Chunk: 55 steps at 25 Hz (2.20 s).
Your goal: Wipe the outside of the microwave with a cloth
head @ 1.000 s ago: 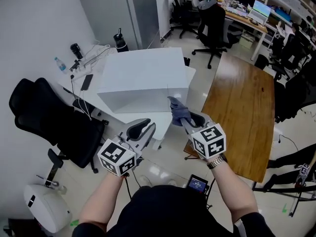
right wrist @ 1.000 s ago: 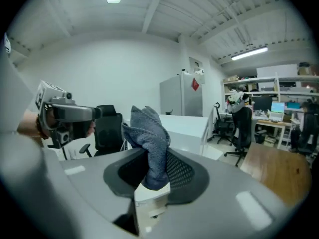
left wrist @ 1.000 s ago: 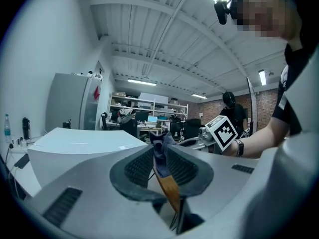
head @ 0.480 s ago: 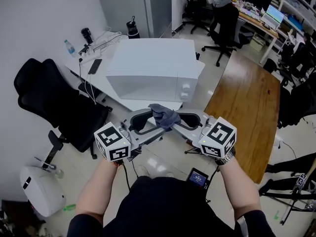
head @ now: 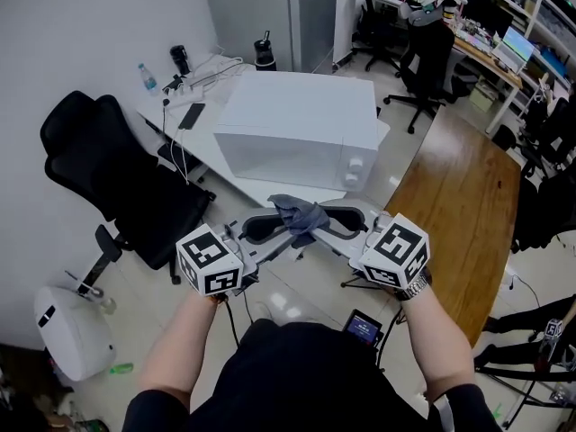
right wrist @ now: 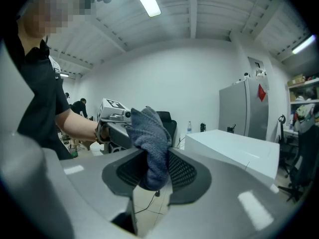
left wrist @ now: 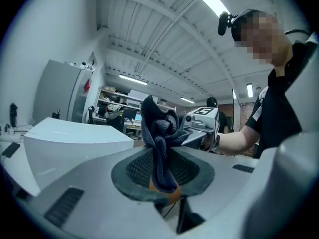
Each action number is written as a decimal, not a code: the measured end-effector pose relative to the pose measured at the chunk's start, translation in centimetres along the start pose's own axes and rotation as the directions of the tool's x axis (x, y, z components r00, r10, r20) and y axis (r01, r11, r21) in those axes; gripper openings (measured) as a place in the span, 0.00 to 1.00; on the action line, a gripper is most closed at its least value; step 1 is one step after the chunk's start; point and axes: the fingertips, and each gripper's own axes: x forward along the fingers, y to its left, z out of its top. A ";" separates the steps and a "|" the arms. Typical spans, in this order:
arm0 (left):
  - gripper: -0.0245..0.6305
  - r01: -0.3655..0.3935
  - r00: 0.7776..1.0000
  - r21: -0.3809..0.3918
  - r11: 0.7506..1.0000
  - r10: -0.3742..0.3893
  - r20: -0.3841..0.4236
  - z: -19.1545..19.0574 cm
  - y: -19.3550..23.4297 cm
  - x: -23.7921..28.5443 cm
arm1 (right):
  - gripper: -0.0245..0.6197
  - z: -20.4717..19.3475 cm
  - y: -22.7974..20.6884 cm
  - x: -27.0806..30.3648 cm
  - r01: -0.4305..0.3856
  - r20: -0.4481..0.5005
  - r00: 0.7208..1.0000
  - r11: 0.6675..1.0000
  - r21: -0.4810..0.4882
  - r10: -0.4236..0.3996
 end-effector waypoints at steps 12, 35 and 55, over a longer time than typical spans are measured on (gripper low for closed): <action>0.15 -0.368 0.930 0.113 0.923 0.368 0.016 -0.1 5.6 -5.1 | 0.25 1.0 -2.0 2.5 0.139 0.023 0.990 0.990 0.015 -0.139; 0.15 -0.712 0.697 0.045 0.700 0.713 -0.077 -6.8 32.1 -15.5 | 0.04 7.3 -16.9 15.8 0.410 0.086 0.907 0.910 0.059 -0.413; 0.15 -0.518 0.825 0.059 0.853 0.517 -0.227 -11.2 43.7 -9.0 | 0.04 7.7 -26.1 23.1 0.514 0.032 0.854 0.852 0.098 -0.519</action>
